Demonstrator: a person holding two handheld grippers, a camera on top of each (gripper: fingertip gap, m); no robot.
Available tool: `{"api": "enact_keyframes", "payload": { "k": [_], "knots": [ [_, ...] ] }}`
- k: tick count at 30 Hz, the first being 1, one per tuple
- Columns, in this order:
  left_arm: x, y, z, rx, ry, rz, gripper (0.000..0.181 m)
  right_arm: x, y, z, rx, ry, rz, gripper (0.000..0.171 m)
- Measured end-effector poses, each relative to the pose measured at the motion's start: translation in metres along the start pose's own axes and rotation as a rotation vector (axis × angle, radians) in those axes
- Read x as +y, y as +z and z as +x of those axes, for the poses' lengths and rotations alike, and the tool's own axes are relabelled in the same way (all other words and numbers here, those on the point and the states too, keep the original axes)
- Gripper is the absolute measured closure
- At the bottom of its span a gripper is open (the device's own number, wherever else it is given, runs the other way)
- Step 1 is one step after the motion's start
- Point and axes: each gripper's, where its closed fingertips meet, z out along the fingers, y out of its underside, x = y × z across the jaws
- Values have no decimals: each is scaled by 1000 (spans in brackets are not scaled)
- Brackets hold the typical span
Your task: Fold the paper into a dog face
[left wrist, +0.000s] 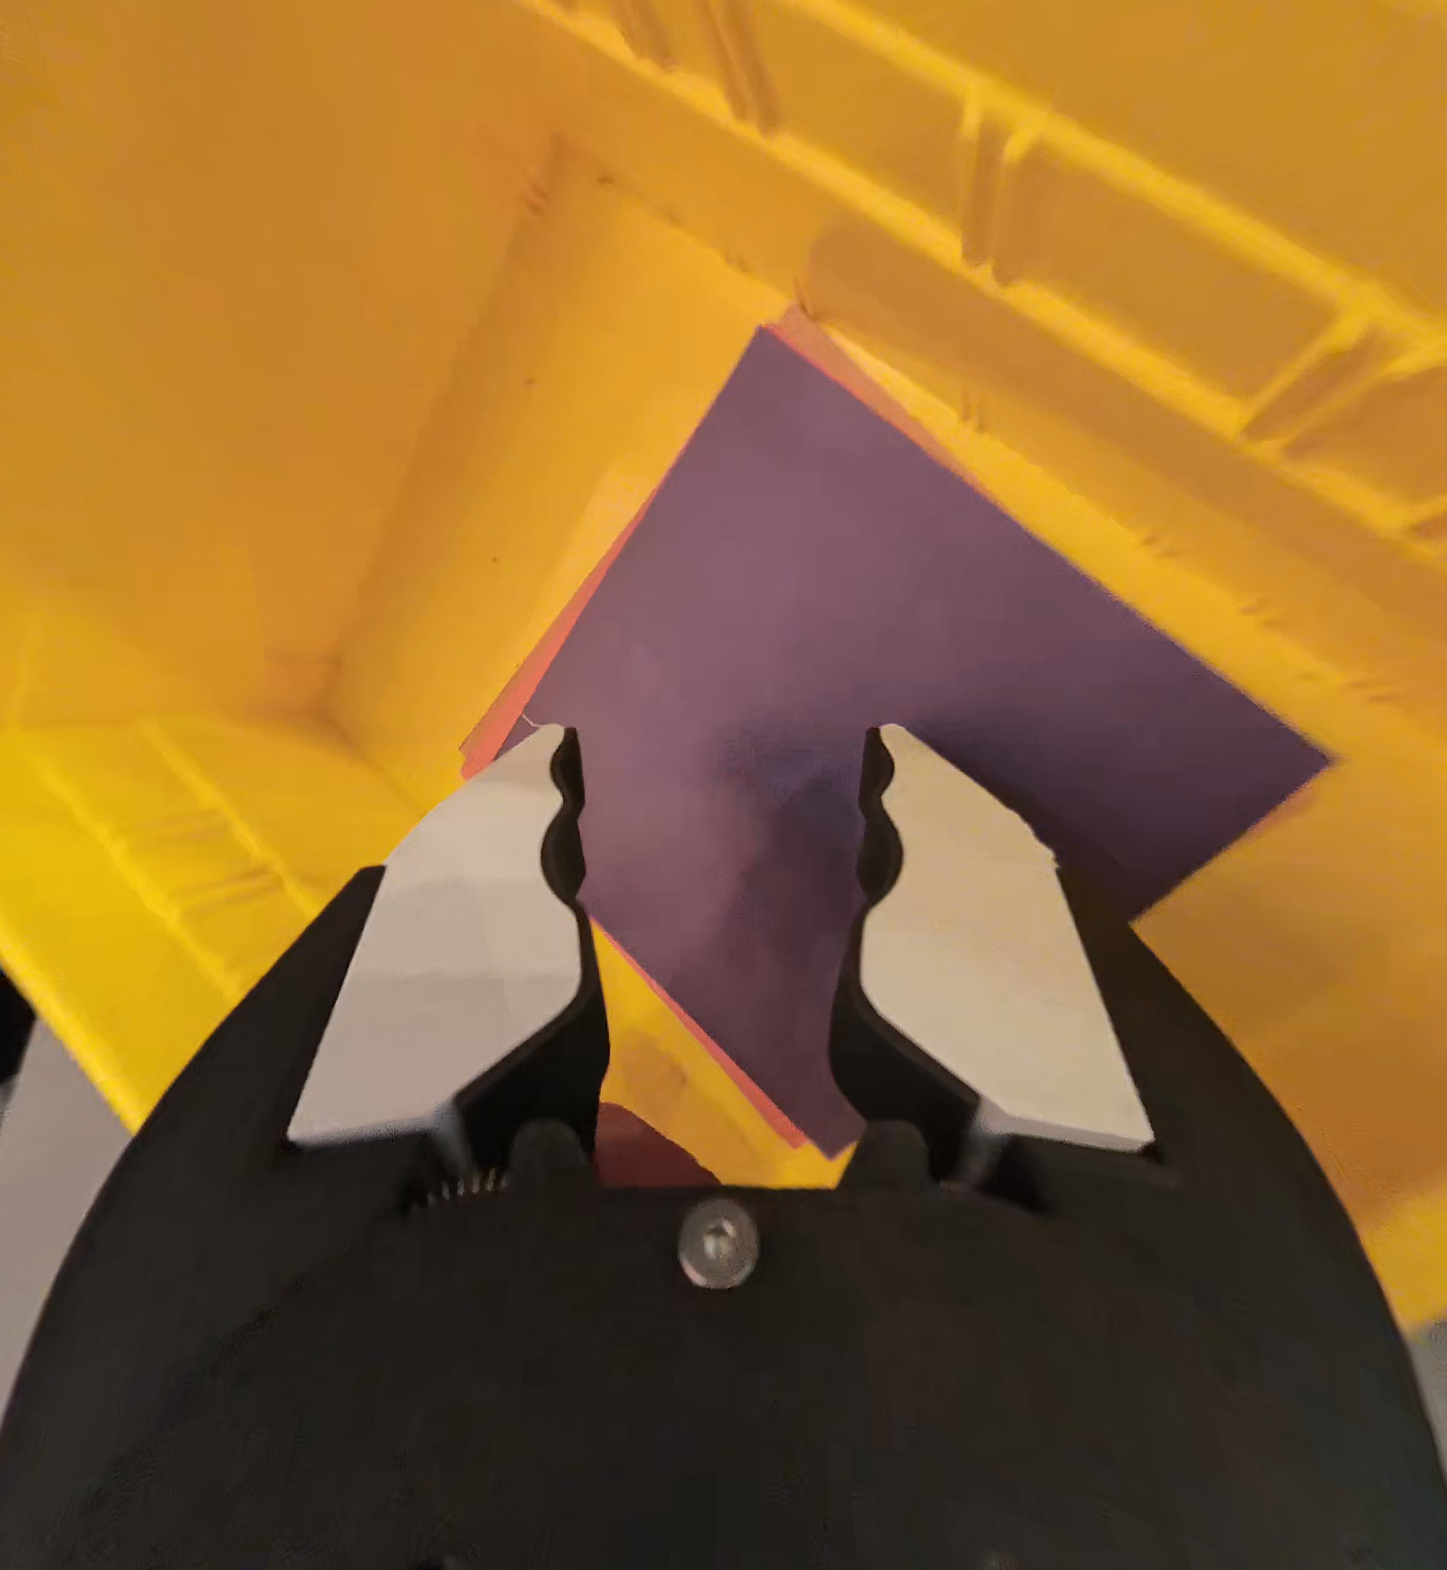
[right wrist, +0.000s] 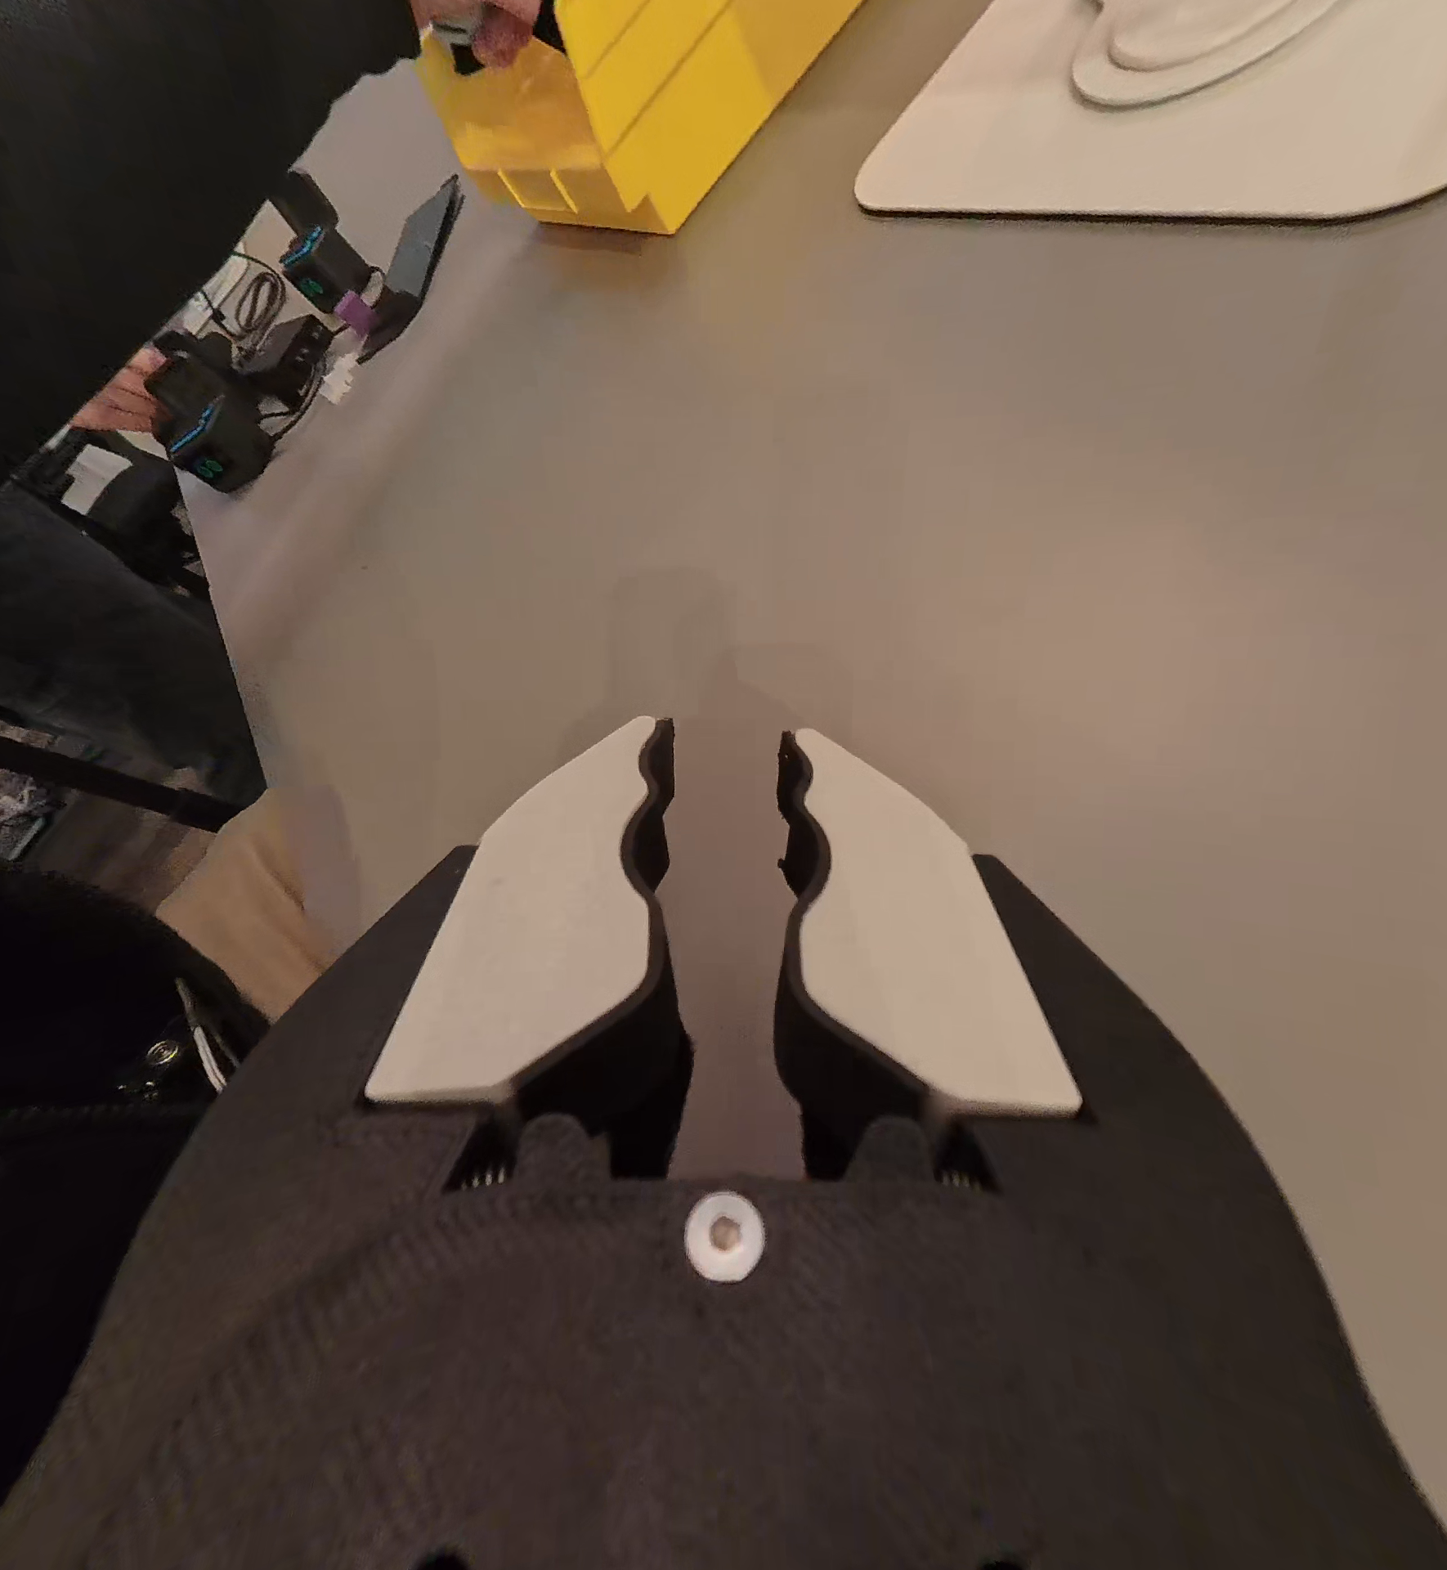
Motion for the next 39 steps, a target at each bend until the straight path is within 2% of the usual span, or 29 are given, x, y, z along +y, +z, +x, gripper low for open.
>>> {"api": "enact_keyframes", "payload": {
  "k": [3,7,9,13,18,21,26,33,39],
  "knots": [
    [9,21,-11,22,102,-101,115,3,0,6,7,23,-9,147],
    [11,30,-21,134,93,-177,117,2,-2,14,21,56,1,146],
    [12,31,-26,154,131,-210,110,4,-2,18,23,73,-4,146],
    [5,34,-35,202,129,-212,108,5,-2,22,15,102,-3,146],
    [15,41,-26,324,92,-299,113,7,-1,23,3,114,-10,146],
    [18,42,-28,351,81,-331,117,7,-2,23,-3,125,-4,146],
    [13,43,-36,318,146,-353,107,7,-2,25,-12,142,-4,146],
    [17,49,-32,402,102,-385,107,8,-3,24,-33,167,1,145],
    [17,49,-32,408,109,-397,107,7,-4,24,-48,182,10,145]
  ]
}}
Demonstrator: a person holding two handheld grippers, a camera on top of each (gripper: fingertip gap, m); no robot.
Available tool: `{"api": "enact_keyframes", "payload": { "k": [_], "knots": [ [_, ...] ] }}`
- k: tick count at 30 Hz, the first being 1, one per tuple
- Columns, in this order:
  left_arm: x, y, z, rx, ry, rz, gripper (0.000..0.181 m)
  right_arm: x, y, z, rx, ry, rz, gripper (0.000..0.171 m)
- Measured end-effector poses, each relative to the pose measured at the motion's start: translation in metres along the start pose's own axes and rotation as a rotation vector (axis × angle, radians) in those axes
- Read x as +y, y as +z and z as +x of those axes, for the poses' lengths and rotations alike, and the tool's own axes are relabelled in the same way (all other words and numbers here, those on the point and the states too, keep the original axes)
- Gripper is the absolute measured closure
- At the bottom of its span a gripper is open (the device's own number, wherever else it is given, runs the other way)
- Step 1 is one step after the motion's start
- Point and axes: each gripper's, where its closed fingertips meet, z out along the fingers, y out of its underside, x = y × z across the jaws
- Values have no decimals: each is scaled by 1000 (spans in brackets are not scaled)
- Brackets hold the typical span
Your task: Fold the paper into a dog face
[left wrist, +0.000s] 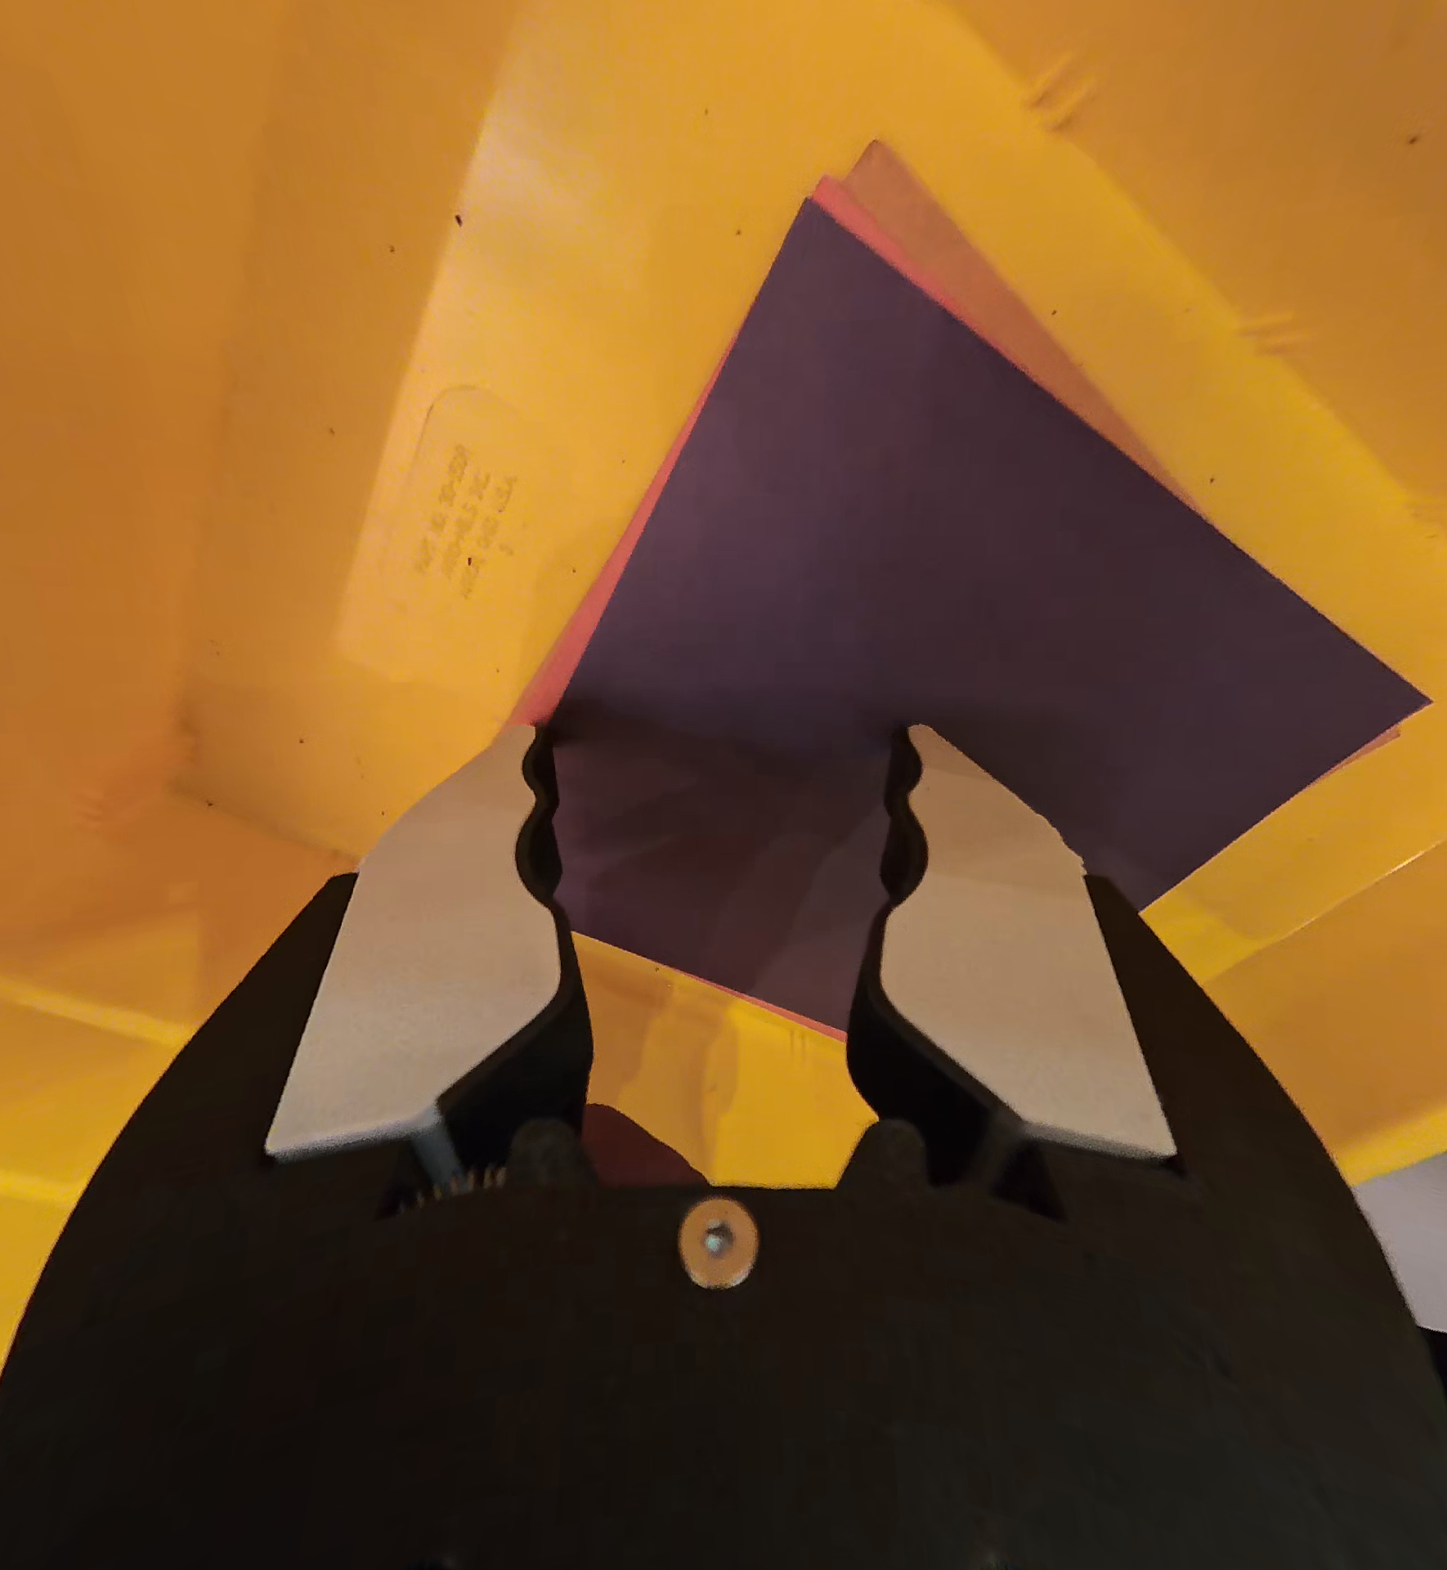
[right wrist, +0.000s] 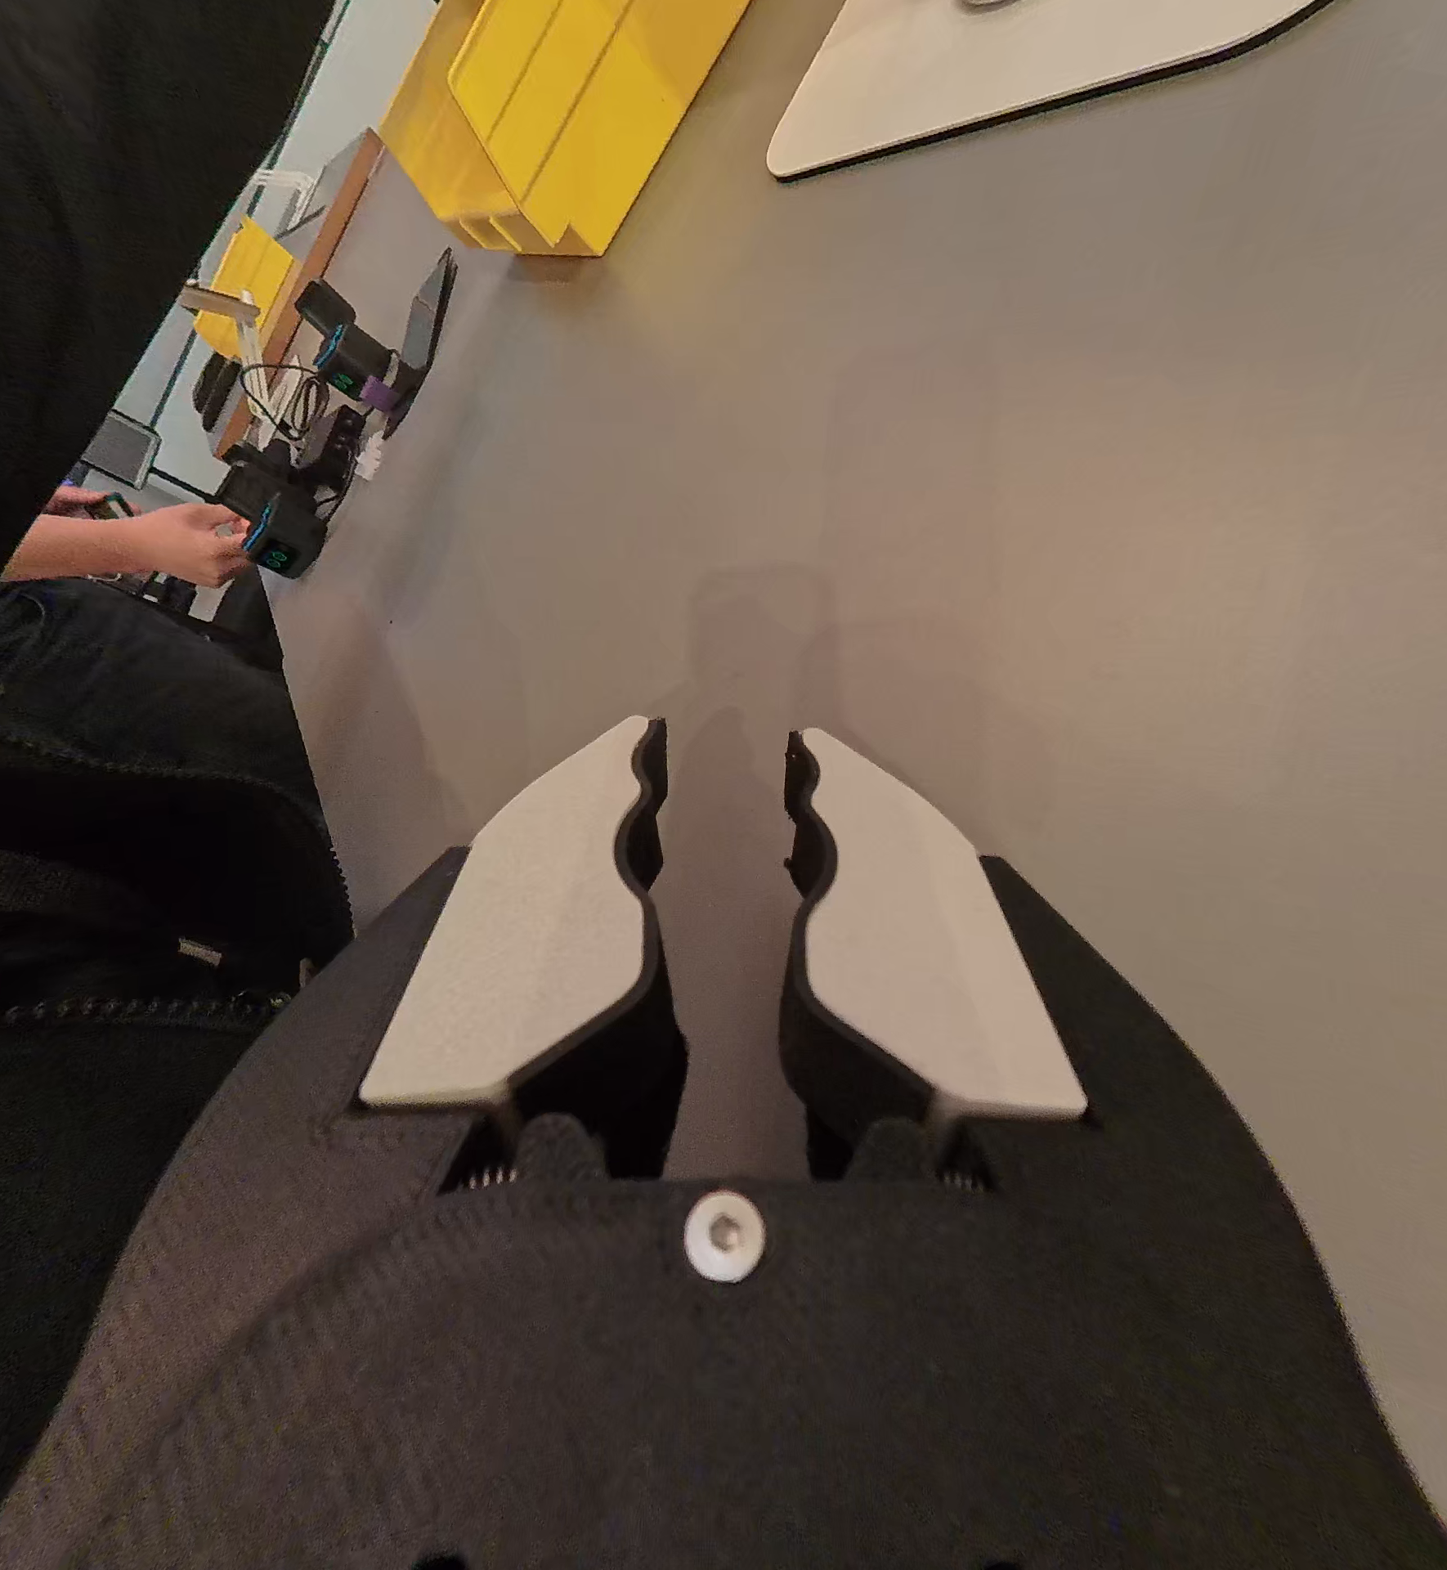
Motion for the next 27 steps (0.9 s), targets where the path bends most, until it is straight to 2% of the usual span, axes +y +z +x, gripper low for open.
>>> {"api": "enact_keyframes", "payload": {
  "k": [2,4,7,13,23,27],
  "knots": [
    [0,0,1,-2,5,5,110,0,0,1,1,-1,-1,145],
    [-2,-1,4,-4,21,16,122,-1,-1,0,-4,4,4,145],
    [-2,-2,8,-3,22,15,129,0,-1,1,-6,2,3,145],
    [-2,-4,10,-66,28,15,135,0,-2,0,-5,-5,1,145],
    [2,-17,13,-200,3,83,177,-1,-2,-2,-9,-21,0,145],
    [3,-34,19,-227,-16,142,181,-1,-2,-5,-9,-37,1,145]
  ]
}}
